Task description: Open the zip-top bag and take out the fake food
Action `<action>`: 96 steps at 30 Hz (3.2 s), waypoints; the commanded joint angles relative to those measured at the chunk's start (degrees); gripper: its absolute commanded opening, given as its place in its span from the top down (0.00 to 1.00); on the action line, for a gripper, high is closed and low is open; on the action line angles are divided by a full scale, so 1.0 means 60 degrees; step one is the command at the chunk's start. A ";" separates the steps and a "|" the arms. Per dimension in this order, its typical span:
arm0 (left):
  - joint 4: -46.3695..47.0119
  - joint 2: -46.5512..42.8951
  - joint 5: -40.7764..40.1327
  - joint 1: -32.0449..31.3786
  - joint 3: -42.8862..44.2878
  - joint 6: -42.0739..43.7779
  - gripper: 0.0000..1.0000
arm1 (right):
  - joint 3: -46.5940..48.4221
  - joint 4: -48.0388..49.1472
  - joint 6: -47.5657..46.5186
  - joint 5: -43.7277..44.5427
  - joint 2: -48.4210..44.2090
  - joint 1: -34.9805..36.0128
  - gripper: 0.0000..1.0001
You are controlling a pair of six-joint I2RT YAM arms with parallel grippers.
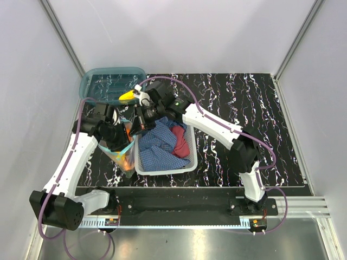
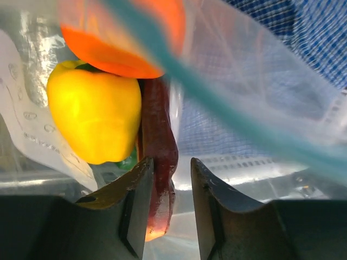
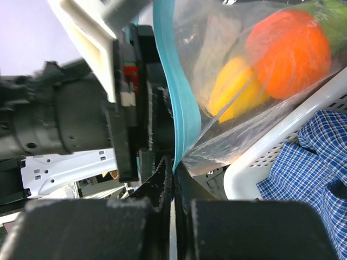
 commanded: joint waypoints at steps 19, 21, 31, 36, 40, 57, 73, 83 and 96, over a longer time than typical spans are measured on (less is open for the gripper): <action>0.0533 -0.0783 0.0829 -0.0260 -0.1034 0.0204 0.93 | 0.0213 0.0512 -0.0210 -0.0090 -0.0029 0.0091 1.00; 0.0387 -0.0651 0.0610 -0.0260 -0.0668 0.0190 1.00 | 0.0082 0.0512 -0.0472 0.0012 -0.0117 0.0150 1.00; -0.1487 0.0564 -0.0973 -0.0260 0.2569 -0.0250 1.00 | -0.0431 0.0526 -0.1338 0.0364 -0.0367 0.0370 1.00; -0.2820 0.1150 -0.1178 -0.0260 0.4484 -0.0002 1.00 | -0.0490 0.0526 -0.1602 0.0656 -0.0367 0.0355 1.00; -0.3628 0.1093 -0.0611 -0.0260 0.5413 0.0218 1.00 | -0.0490 0.0482 -0.1559 0.0876 -0.0264 0.0326 1.00; -0.3613 -0.1939 0.0988 -0.0260 0.3463 -0.1786 1.00 | -0.0373 0.0702 -0.0270 0.0247 0.0072 -0.0348 1.00; -0.3598 -0.4064 0.1432 -0.0260 0.4222 -0.3385 1.00 | -0.0606 0.0585 -0.0357 0.0188 0.0147 -0.0729 1.00; 0.2368 -0.3465 -0.1043 -0.0260 0.3013 -0.5739 1.00 | -0.1998 0.0673 -0.0430 0.0174 -0.0893 -0.0729 1.00; 0.7896 0.0255 -0.6318 -0.0144 0.1417 -0.8496 1.00 | -0.3054 0.1814 0.0096 -0.0616 -0.1319 -0.0729 1.00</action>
